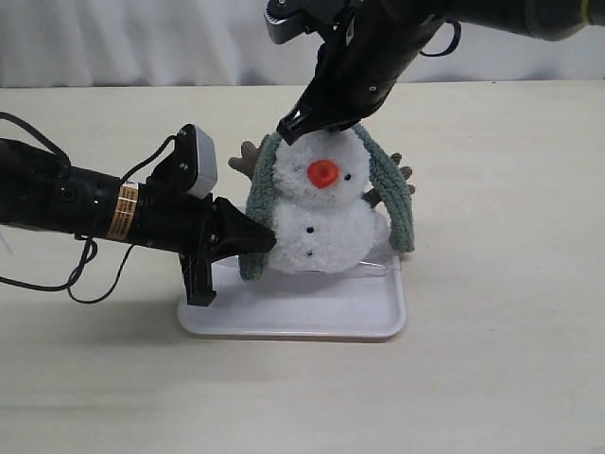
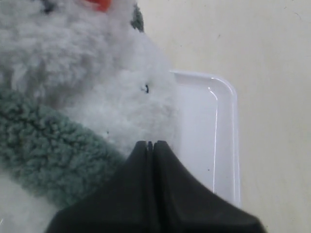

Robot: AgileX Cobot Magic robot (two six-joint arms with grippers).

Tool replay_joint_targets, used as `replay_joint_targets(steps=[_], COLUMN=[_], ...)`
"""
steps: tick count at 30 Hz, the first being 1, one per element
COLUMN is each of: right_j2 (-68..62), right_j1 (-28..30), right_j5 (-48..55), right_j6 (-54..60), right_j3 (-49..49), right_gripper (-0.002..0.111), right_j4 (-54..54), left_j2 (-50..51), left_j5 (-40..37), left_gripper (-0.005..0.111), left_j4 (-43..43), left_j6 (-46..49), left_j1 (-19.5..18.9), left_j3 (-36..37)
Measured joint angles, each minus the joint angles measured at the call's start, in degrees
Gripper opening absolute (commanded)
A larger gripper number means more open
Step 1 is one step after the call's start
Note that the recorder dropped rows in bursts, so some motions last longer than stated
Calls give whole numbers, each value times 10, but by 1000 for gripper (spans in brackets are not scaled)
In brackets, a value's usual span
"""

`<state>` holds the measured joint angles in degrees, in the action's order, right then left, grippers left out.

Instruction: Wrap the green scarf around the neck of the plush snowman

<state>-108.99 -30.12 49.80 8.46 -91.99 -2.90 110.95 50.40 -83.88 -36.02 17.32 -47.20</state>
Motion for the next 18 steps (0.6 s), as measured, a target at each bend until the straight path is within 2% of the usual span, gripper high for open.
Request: replay_joint_targets(steps=[3,6,12,16,18], right_j2=[0,2,5,5,5], right_j1=[0,0,0,0,0], right_j5=[41,84,121,122,123], right_j6=[23,37,43,43,44], right_j3=[0,0,-1,-1,-1], right_gripper=[4,4,4,4,4], right_j4=[29,45,54,54,61], left_j2=[0,0,-12,-48,-67], left_j5=[8,19,49,66,102], left_gripper=[1,7,32,33,33], left_j4=[2,12,15,5,0], left_j6=[13,28,48,48,56], left_j1=[0,0,0,0,0], left_j3=[0,0,0,0,0])
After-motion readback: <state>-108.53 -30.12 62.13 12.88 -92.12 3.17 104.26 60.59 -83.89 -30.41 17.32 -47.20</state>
